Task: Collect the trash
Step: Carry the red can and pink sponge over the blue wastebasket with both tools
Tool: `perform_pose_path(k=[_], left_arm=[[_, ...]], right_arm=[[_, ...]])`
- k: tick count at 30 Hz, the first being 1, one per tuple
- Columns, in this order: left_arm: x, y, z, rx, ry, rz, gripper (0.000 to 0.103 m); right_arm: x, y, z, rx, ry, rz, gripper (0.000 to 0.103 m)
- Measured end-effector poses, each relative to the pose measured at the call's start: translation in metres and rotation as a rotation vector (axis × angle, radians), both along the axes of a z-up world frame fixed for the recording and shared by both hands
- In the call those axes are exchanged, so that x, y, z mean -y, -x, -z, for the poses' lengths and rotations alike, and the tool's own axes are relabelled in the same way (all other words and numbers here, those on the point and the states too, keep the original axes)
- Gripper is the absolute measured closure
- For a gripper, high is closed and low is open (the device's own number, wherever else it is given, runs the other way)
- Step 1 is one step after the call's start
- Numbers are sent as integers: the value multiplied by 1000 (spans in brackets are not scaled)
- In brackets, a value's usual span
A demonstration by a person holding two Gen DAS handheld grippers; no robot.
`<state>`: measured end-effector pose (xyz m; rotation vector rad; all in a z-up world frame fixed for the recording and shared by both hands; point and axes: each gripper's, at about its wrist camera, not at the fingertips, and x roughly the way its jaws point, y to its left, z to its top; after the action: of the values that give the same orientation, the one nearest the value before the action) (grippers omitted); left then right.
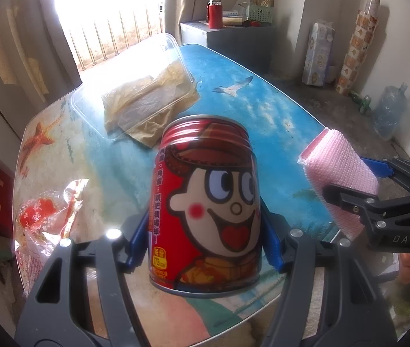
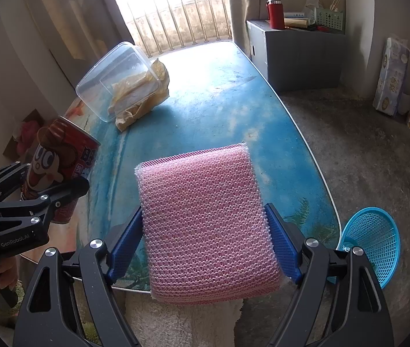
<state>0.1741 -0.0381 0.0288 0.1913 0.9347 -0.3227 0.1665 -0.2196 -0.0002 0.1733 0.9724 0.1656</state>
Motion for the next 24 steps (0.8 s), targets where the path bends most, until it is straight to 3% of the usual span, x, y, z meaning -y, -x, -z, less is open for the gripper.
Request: perform_pose_path(k=[11, 24], left_arm=[[5, 4, -7, 15, -5, 8, 41], [4, 6, -12, 24, 47, 61, 41]], right_arm=[[8, 6, -3, 13, -23, 15, 24], [21, 28, -7, 31, -72, 79, 24]])
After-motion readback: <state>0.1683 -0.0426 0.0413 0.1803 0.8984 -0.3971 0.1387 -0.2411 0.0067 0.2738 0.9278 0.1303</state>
